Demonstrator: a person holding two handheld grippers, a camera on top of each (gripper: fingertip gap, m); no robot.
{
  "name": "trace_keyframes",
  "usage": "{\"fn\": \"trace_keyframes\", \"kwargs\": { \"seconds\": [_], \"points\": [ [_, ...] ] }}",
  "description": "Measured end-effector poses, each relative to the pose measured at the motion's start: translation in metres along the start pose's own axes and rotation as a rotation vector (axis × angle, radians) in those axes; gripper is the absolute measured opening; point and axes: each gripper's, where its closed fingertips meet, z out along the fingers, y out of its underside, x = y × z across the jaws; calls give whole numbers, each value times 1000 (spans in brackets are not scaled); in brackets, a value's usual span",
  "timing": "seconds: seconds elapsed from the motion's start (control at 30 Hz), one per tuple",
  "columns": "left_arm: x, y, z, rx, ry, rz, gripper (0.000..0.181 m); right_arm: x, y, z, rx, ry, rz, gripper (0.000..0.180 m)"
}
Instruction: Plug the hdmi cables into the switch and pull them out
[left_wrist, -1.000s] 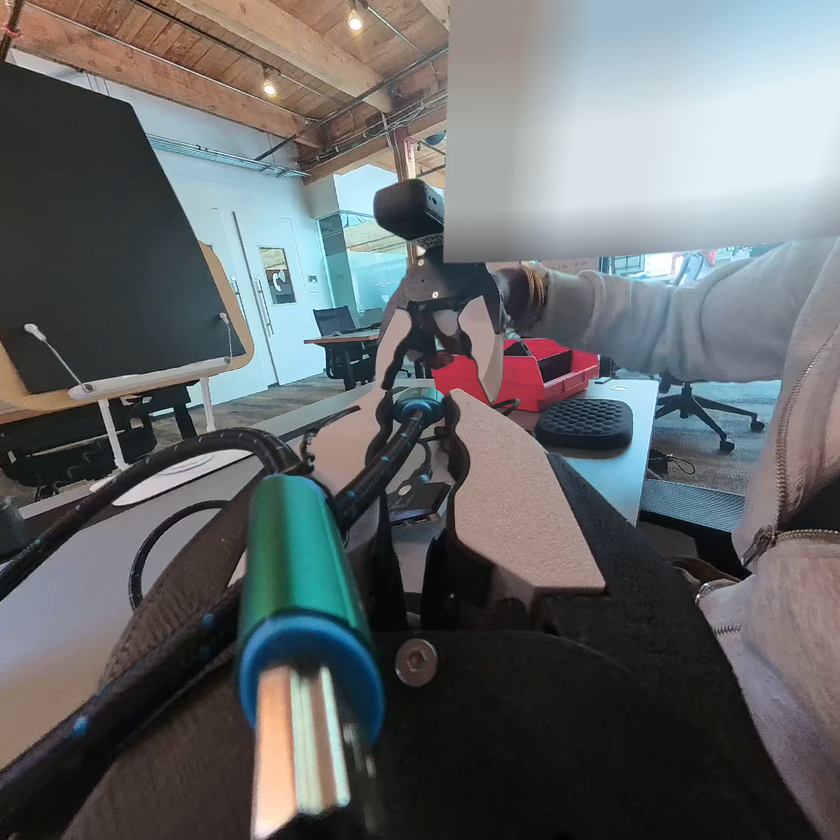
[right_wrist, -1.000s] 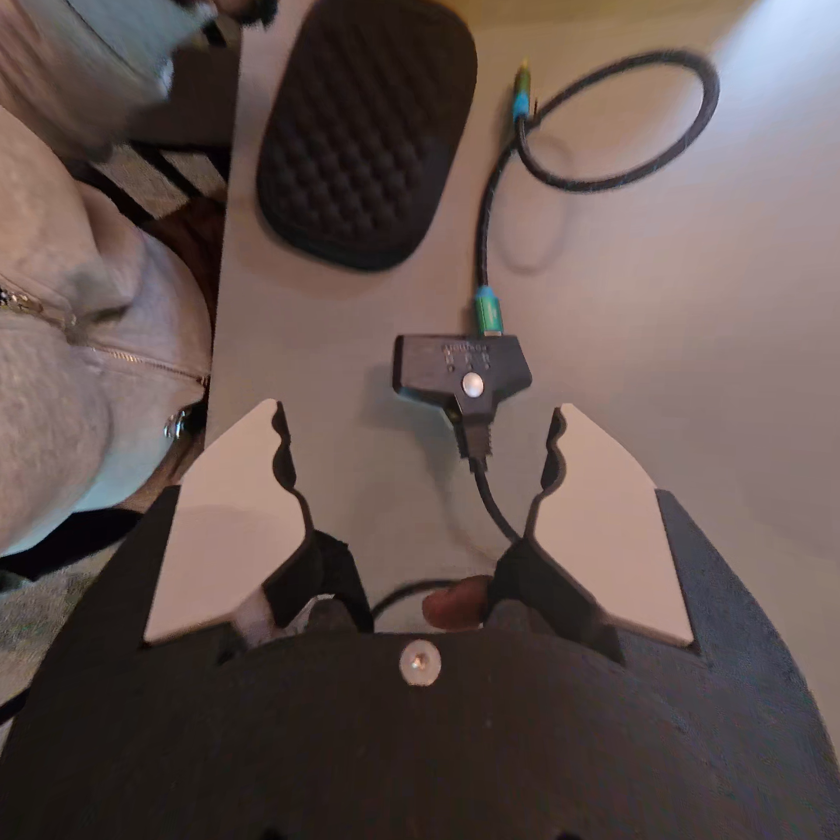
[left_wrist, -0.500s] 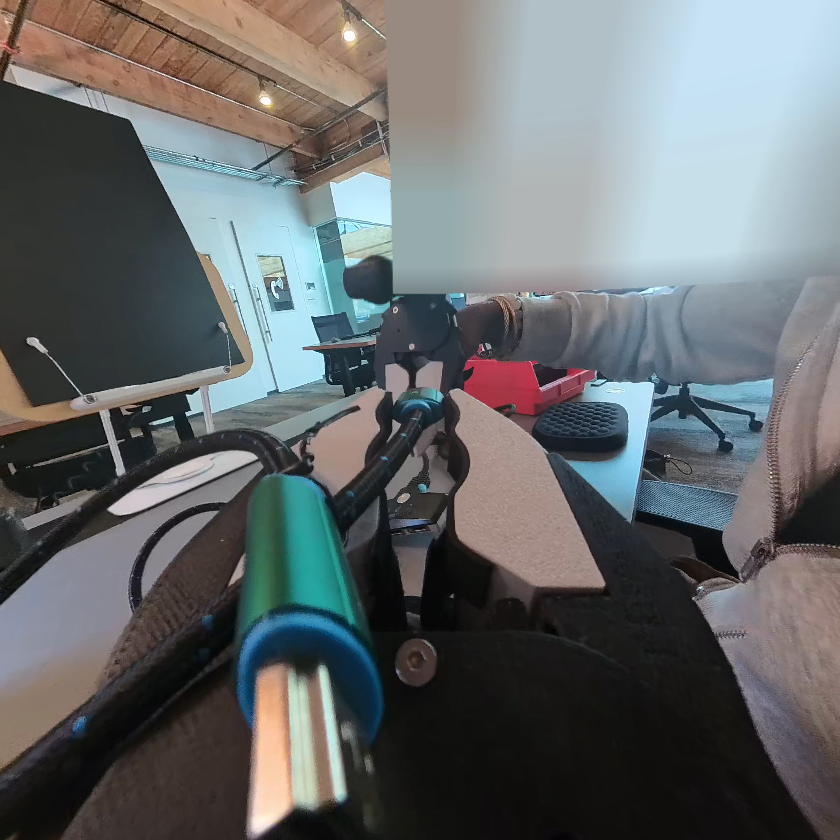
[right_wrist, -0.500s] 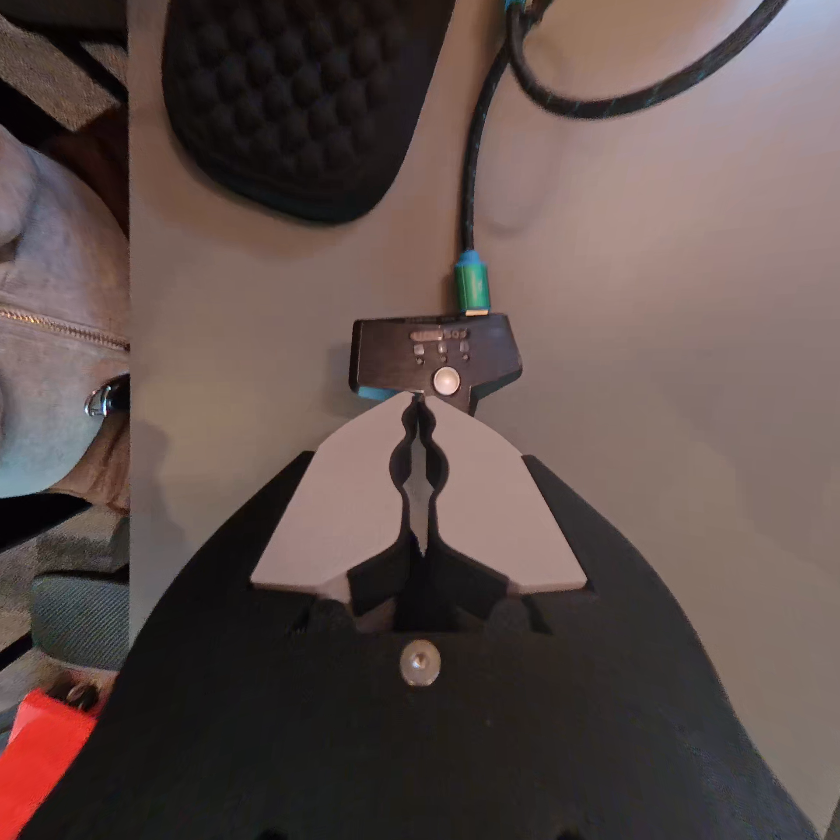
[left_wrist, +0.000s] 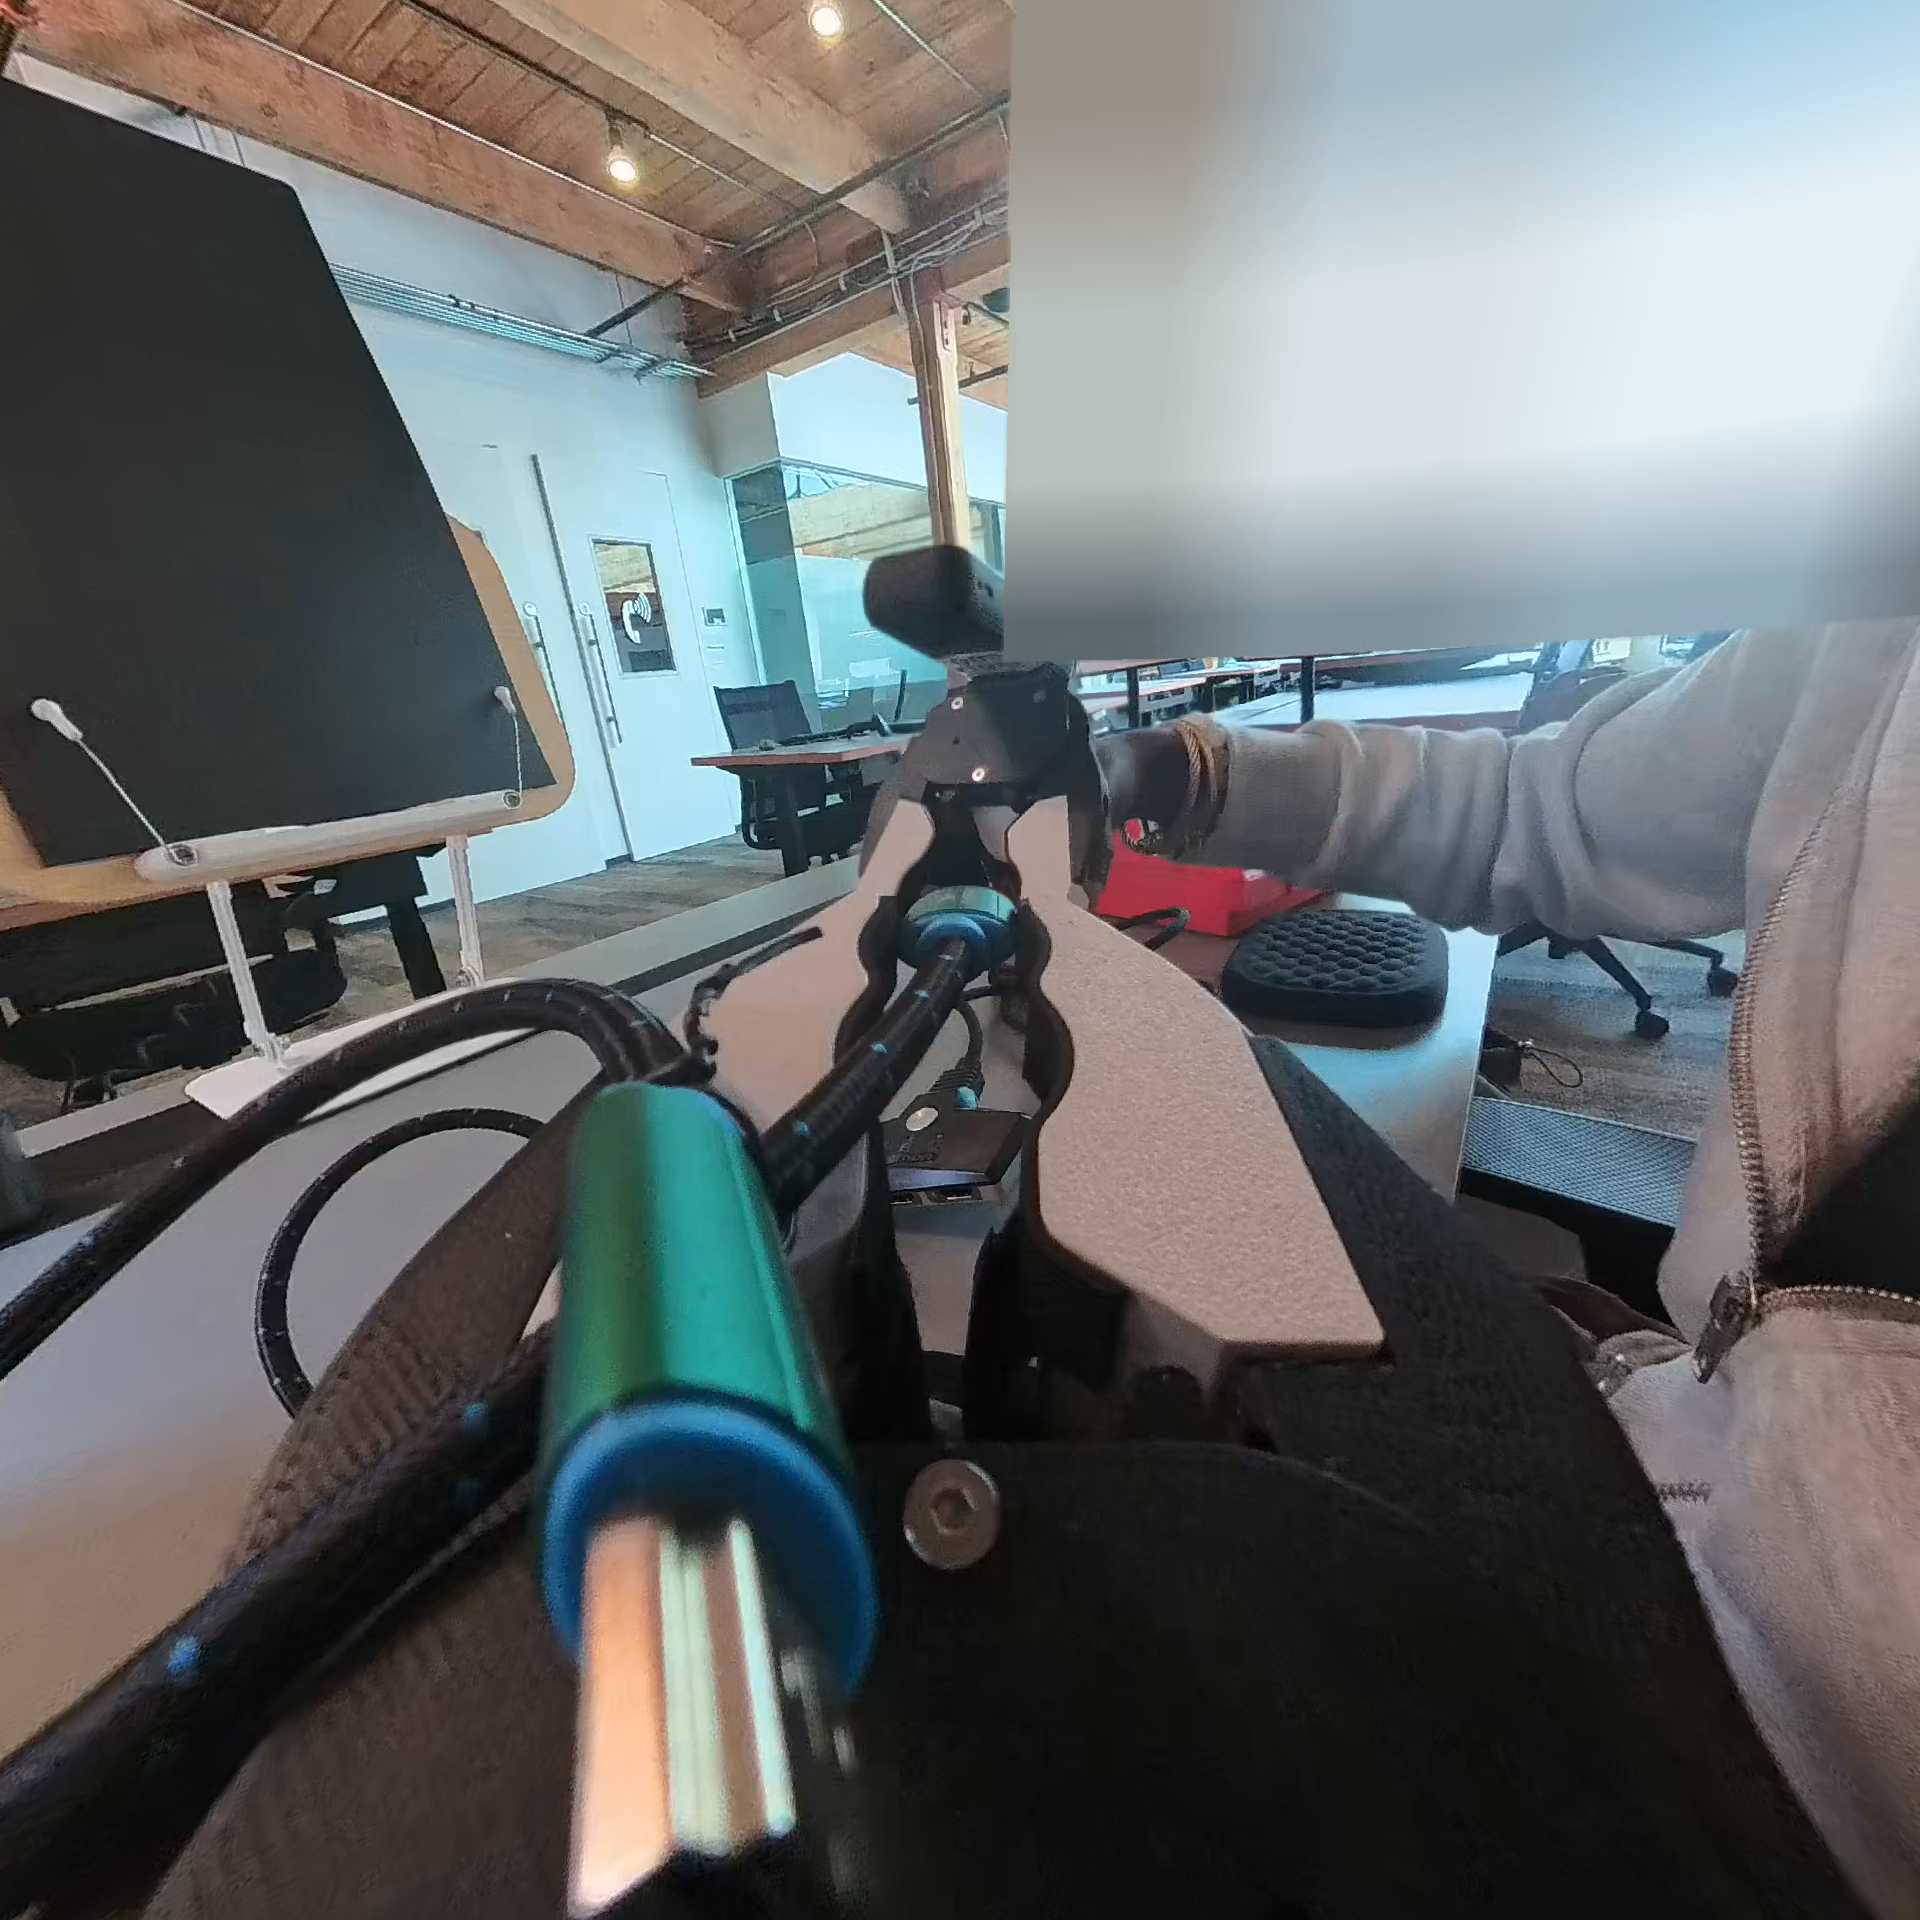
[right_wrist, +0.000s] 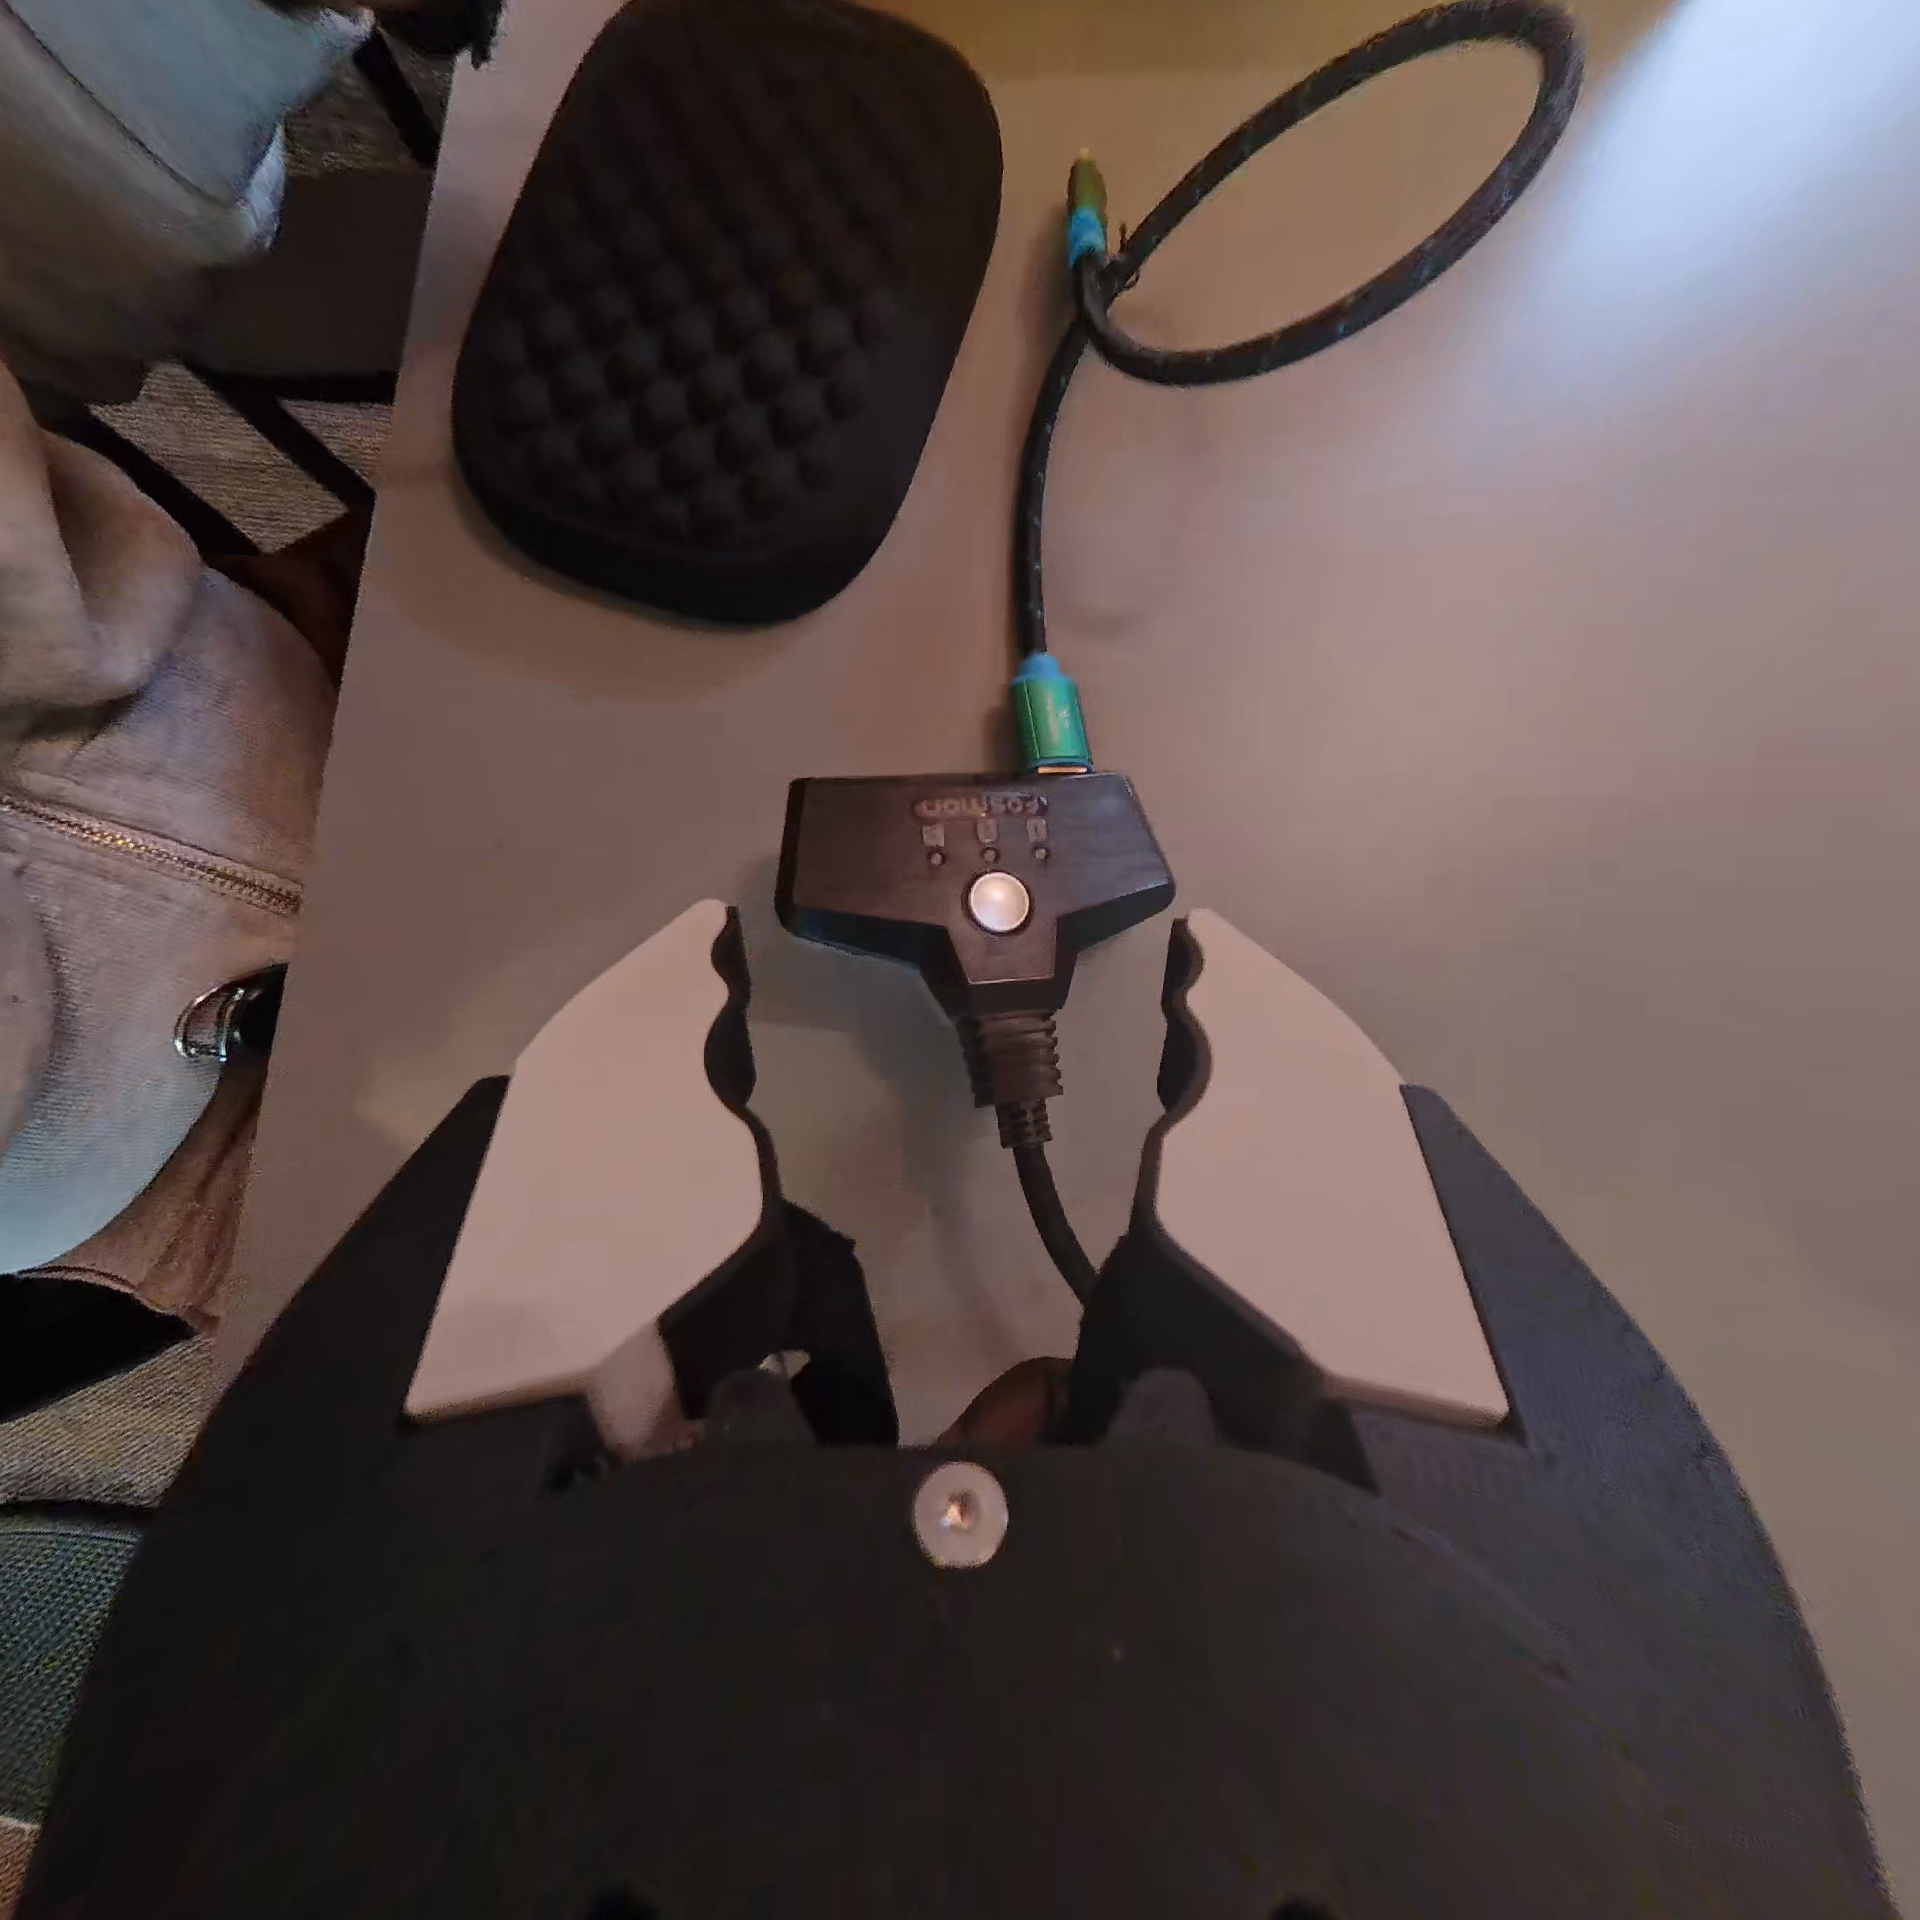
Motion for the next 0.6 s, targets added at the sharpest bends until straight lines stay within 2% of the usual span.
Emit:
{"fn": "trace_keyframes", "kwargs": {
  "seconds": [0.03,0.37,0.6],
  "points": [
    [-1,1,1,-7,-2,-5,20,0,3,3,0,-14,6,77],
    [-8,12,7,-48,-32,-18,20,-4,16,19,-27,-92,2,71],
    [-10,27,10,-76,-43,-29,20,8,38,32,-177,-95,48,68]
  ]
}}
